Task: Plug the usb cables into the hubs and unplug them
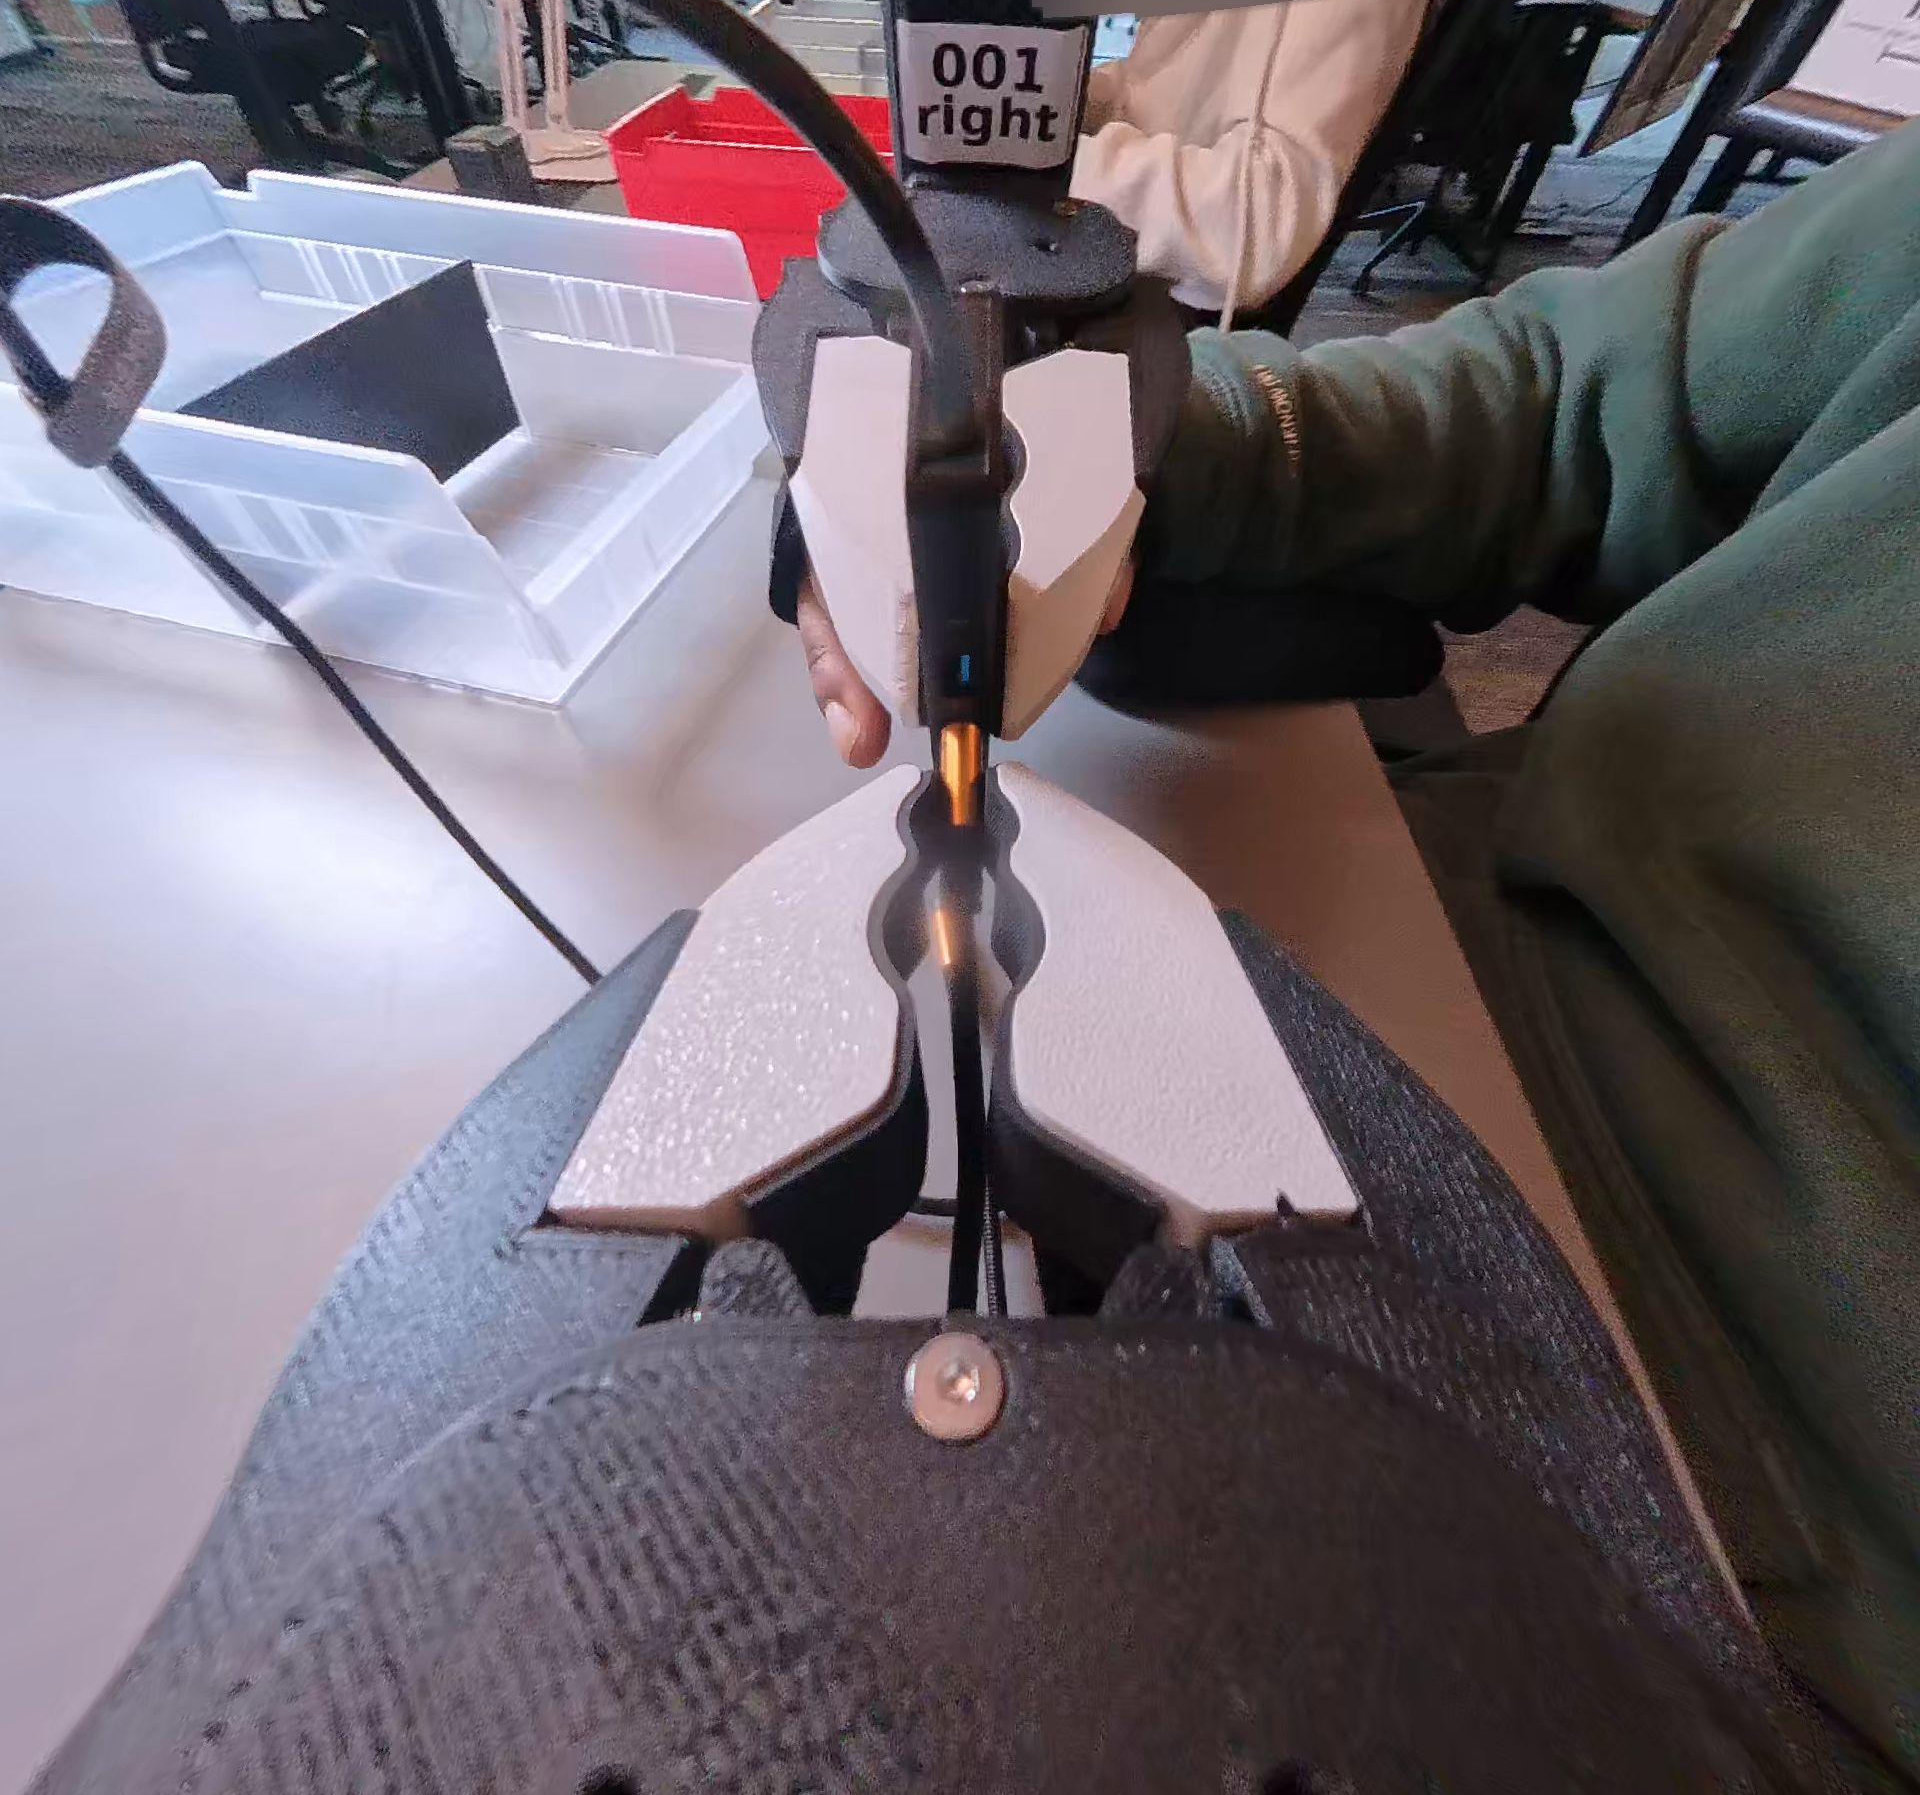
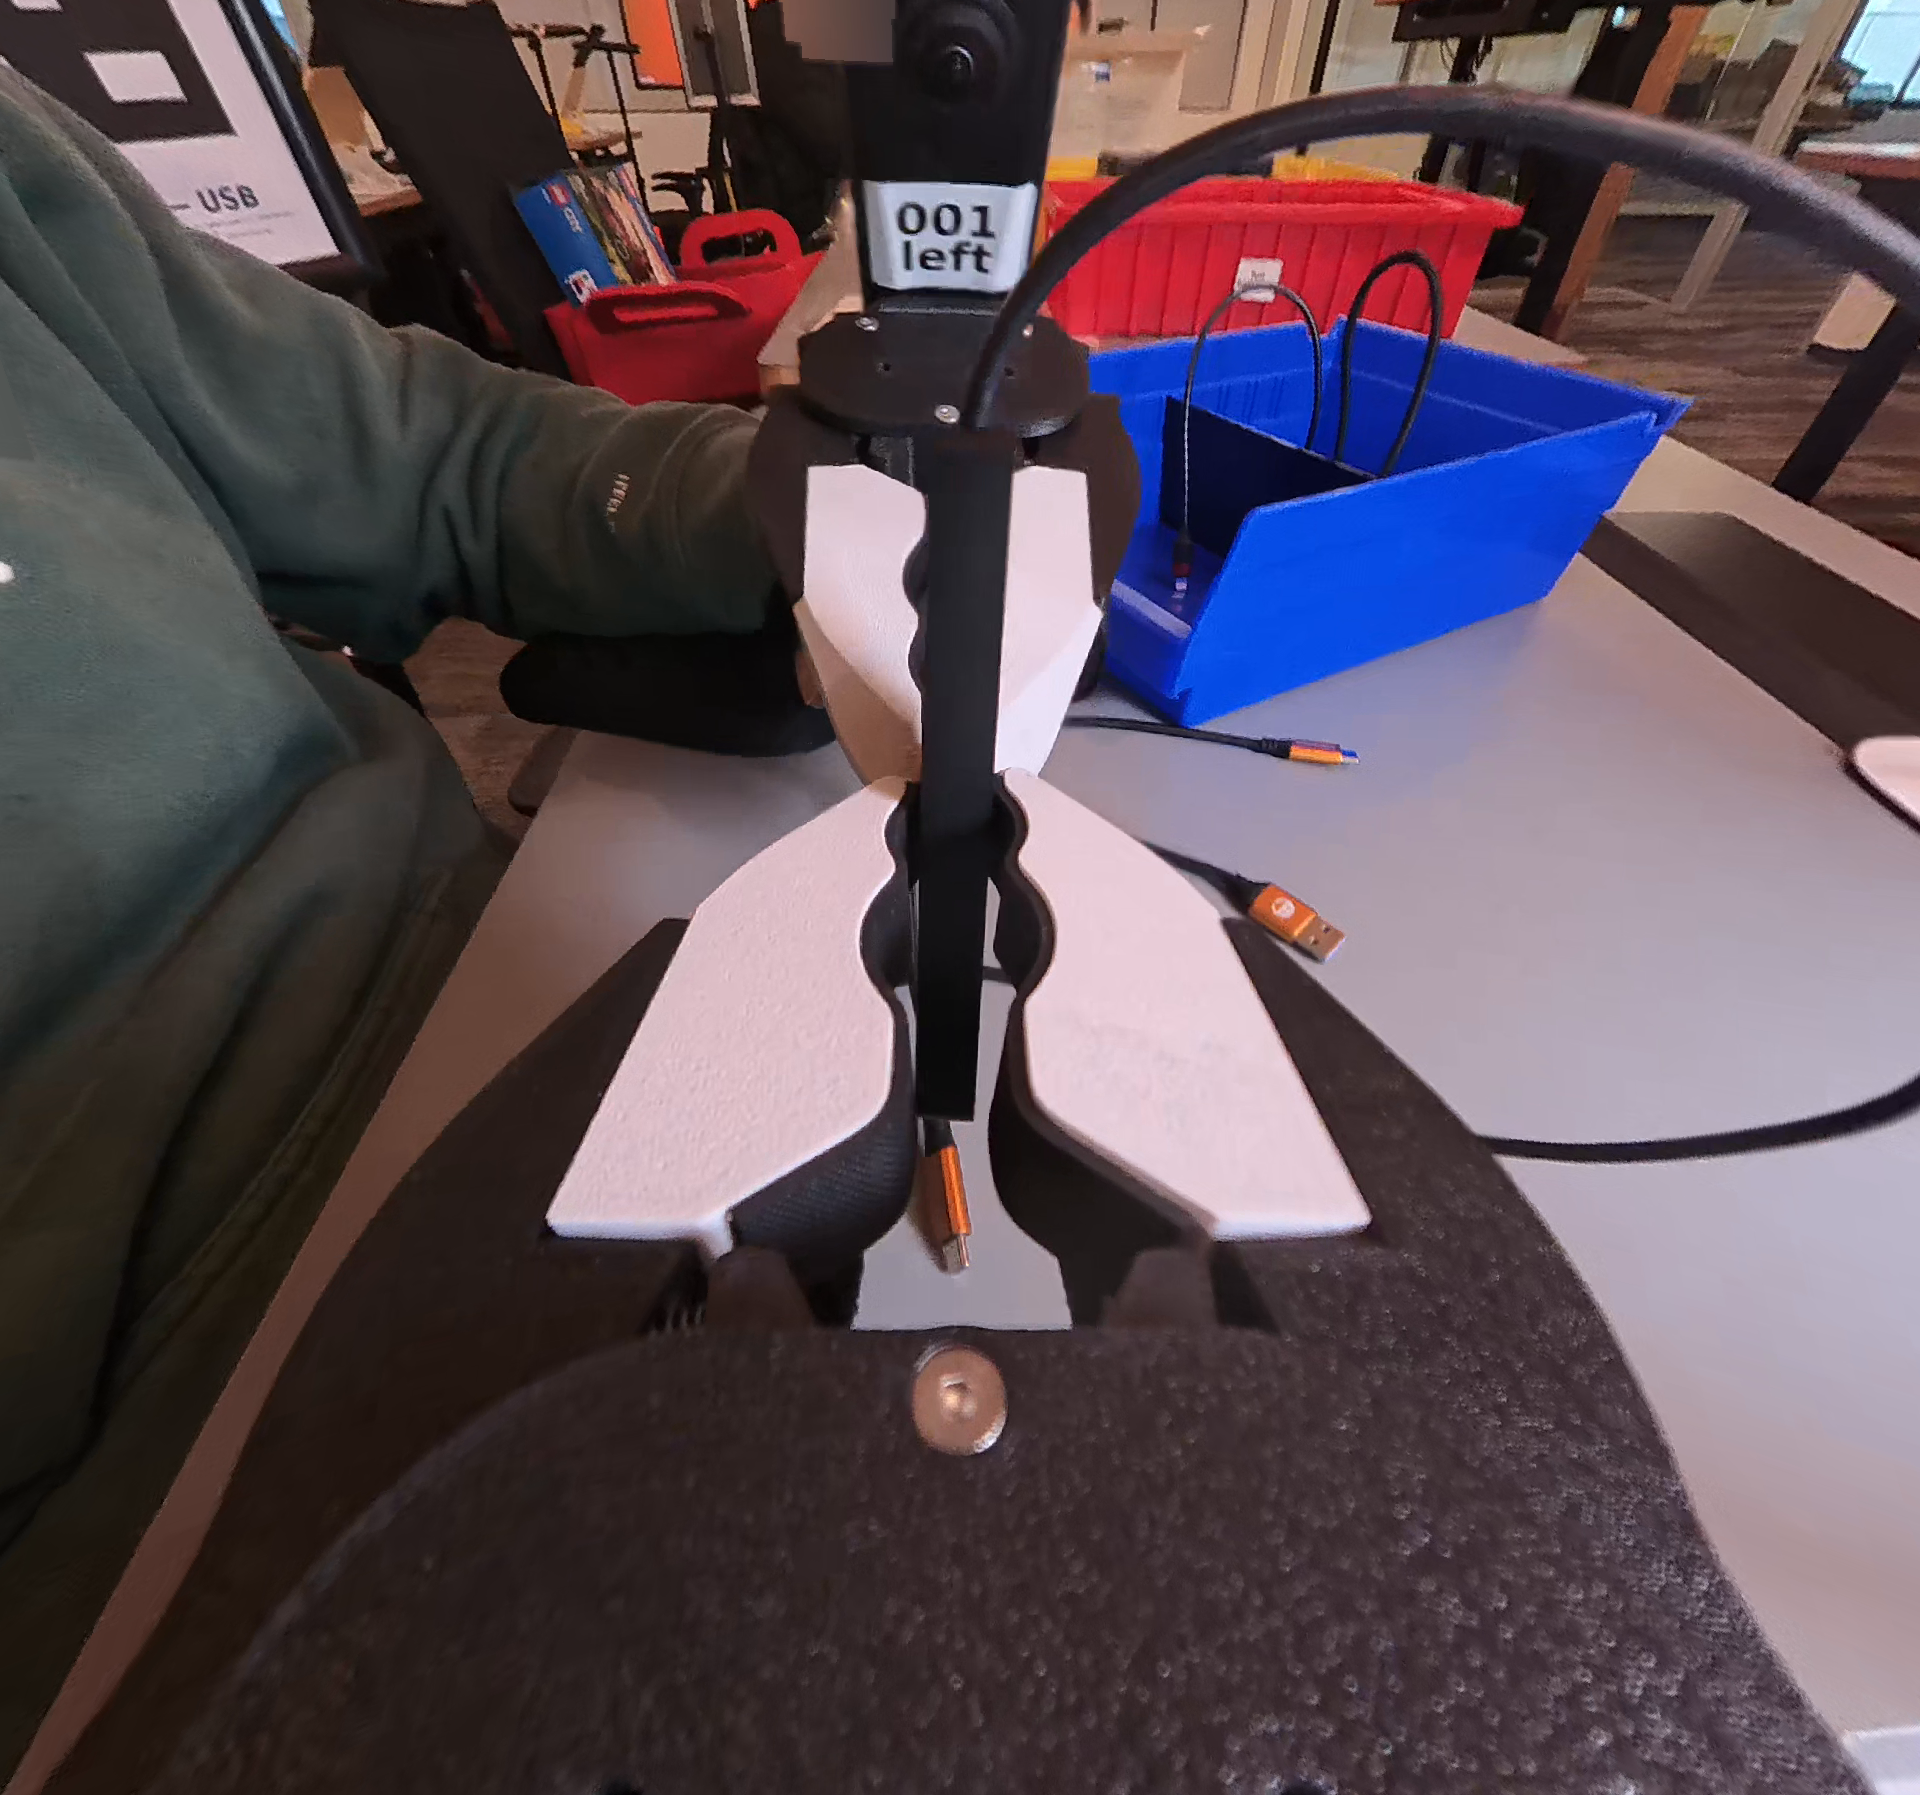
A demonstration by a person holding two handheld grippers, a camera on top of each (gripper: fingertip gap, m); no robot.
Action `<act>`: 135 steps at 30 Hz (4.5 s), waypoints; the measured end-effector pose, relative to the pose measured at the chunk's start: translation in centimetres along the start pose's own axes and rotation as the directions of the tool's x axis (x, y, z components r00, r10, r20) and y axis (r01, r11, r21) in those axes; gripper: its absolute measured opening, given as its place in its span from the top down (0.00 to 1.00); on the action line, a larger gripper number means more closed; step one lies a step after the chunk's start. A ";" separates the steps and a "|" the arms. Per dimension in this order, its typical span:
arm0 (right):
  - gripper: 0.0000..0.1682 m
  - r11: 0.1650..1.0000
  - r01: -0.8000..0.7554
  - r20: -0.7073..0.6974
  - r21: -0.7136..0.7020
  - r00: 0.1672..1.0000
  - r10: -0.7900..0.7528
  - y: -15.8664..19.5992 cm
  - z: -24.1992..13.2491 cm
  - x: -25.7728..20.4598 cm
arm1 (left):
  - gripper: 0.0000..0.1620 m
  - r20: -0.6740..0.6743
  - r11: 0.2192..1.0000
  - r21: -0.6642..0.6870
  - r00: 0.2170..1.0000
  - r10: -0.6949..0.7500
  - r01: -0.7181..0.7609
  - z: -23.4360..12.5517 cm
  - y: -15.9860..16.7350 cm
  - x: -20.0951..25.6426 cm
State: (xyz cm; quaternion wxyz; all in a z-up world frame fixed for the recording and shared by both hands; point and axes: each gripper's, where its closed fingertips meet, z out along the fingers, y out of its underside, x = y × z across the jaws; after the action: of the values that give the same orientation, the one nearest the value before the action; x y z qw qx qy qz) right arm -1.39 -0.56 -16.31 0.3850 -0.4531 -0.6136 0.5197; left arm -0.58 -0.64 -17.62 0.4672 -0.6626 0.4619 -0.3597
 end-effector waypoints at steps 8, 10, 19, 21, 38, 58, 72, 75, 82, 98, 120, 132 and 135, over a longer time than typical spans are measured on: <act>0.93 0.945 0.083 -0.231 0.315 0.973 -0.009 -7.3 -11.0 3.9 | 0.95 0.079 0.990 -0.108 0.993 -0.086 0.094 -3.8 1.5 -3.1; 0.93 0.949 0.094 -0.235 0.302 0.972 -0.021 -7.3 -10.5 3.8 | 0.95 0.116 0.971 -0.218 0.990 -0.075 0.099 -3.2 2.9 -3.6; 0.93 0.973 0.073 -0.195 0.219 0.980 -0.030 -6.1 -9.2 3.0 | 0.78 0.302 0.933 -0.343 0.953 0.003 0.105 -3.4 6.7 -5.8; 0.93 0.985 0.043 -0.114 0.169 0.993 -0.024 -5.1 -7.9 1.9 | 0.77 0.312 0.968 -0.247 0.949 0.037 0.044 -3.3 4.3 -5.8; 0.93 0.996 -0.014 0.367 0.090 0.930 -0.020 -3.7 -4.6 -6.2 | 1.00 0.189 0.981 0.031 0.963 -0.194 0.191 -0.4 -0.4 -5.6; 0.93 0.993 -0.093 0.207 0.079 0.975 0.075 -2.5 -3.5 -2.5 | 0.98 0.021 0.892 0.372 0.959 -0.284 0.256 -2.9 -5.9 -4.4; 0.93 0.926 -0.266 0.263 0.269 0.945 0.195 -3.2 -0.7 -1.6 | 0.98 -0.212 0.835 0.435 0.939 -0.270 0.339 -2.2 -6.7 -0.2; 0.92 0.924 -0.233 0.235 0.305 0.958 0.164 -4.0 -1.1 -1.6 | 0.98 -0.226 0.847 0.409 0.937 -0.266 0.339 -1.7 -6.5 0.3; 0.79 0.928 -0.205 0.205 0.310 0.968 0.146 -4.3 -1.2 -1.9 | 0.98 -0.286 0.879 0.361 0.934 -0.214 0.311 -0.9 -6.2 2.0; 0.88 0.910 -0.210 0.191 0.359 0.970 0.148 -5.1 -1.8 -1.6 | 0.98 -0.319 0.891 0.276 0.909 -0.268 0.360 -0.6 -4.8 2.5; 0.91 0.979 0.132 -0.370 0.159 0.927 -0.065 -13.7 -12.6 9.8 | 0.85 0.197 0.944 0.295 0.957 -0.213 0.149 -5.1 -3.9 -4.8; 0.91 0.920 0.279 -0.824 -0.276 0.425 -0.376 -16.5 -26.6 29.8 | 0.82 0.236 0.977 0.158 0.955 -0.178 0.143 -3.3 -0.2 -5.6; 0.91 0.921 0.099 -0.790 -0.376 0.485 -0.375 -7.9 -26.1 32.9 | 0.82 0.239 0.982 0.129 0.957 -0.166 0.138 -3.1 0.5 -5.7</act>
State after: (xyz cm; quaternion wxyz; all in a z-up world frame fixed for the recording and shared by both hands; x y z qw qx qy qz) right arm 12.32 38.00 -4.18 0.6348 -0.6076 -0.4705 0.0804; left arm -5.29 3.80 -17.38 0.5282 -0.7091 0.3267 -0.3338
